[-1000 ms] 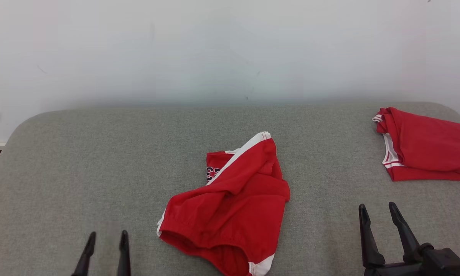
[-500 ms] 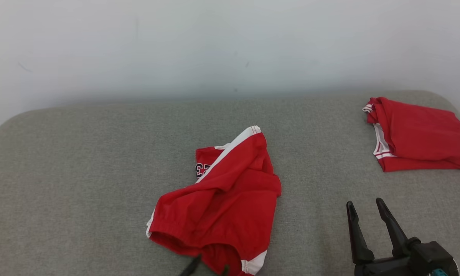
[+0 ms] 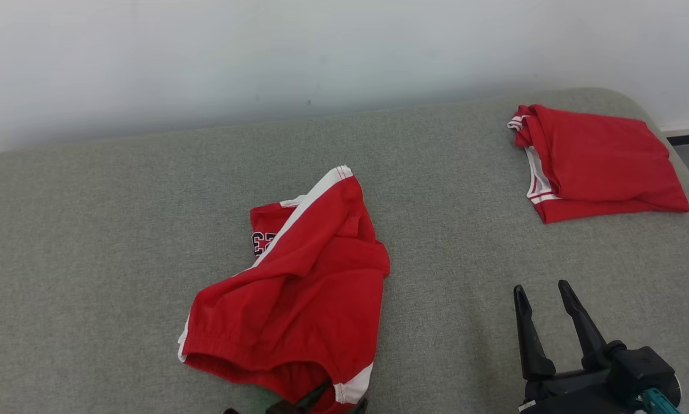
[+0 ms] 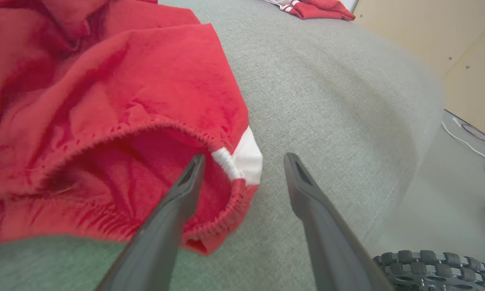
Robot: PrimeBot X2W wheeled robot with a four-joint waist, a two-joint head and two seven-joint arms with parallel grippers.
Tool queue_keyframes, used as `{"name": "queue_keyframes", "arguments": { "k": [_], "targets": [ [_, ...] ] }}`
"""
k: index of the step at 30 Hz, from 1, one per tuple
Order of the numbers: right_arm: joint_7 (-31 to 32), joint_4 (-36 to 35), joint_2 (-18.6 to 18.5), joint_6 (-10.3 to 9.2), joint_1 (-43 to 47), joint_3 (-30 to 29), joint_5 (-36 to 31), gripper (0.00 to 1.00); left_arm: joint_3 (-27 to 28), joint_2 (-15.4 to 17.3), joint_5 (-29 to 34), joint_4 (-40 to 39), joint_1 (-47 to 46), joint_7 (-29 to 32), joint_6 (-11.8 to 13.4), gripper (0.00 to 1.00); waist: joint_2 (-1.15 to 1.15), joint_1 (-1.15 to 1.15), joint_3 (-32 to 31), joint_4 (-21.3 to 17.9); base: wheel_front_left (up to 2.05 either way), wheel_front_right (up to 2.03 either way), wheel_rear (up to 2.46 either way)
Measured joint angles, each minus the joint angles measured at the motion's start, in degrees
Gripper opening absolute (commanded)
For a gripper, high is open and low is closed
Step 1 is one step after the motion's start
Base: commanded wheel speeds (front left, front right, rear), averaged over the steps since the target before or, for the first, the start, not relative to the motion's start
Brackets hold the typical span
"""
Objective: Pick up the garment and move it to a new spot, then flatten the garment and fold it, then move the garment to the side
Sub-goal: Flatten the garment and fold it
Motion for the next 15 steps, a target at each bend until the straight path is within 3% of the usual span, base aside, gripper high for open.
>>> {"name": "queue_keyframes", "arguments": {
  "k": [4,5,6,7,15],
  "targets": [
    [0.0,0.0,0.4,0.00,-0.4,-0.2,0.0,1.00,-1.5,-0.9,-1.2,3.6,-3.0,0.0,0.0,1.00,0.00,0.00,1.3,-1.1,0.00,0.00,0.00],
    [0.0,0.0,0.4,0.00,-0.7,-0.2,0.0,1.00,-1.9,-1.2,-1.4,4.0,-3.5,0.0,0.0,0.62,0.00,0.01,1.4,-1.2,0.00,0.00,0.00],
    [0.0,0.0,0.5,0.01,-0.9,-0.3,-0.1,1.00,-2.1,-1.6,-2.0,4.0,-4.1,0.0,0.0,0.36,0.00,0.01,1.4,-1.2,0.00,0.00,0.00],
    [0.0,0.0,0.5,0.00,-1.1,-0.3,-0.1,1.00,-2.4,-1.9,-2.5,3.9,-4.7,0.0,0.0,0.00,0.00,0.00,1.3,-1.1,0.00,0.00,0.00],
    [0.0,0.0,0.5,0.00,-1.4,-2.1,-0.3,1.00,-5.3,-3.6,-2.6,-1.7,-13.3,0.0,0.0,0.00,0.00,0.00,0.2,-0.2,0.00,0.00,0.00]
  ]
}}
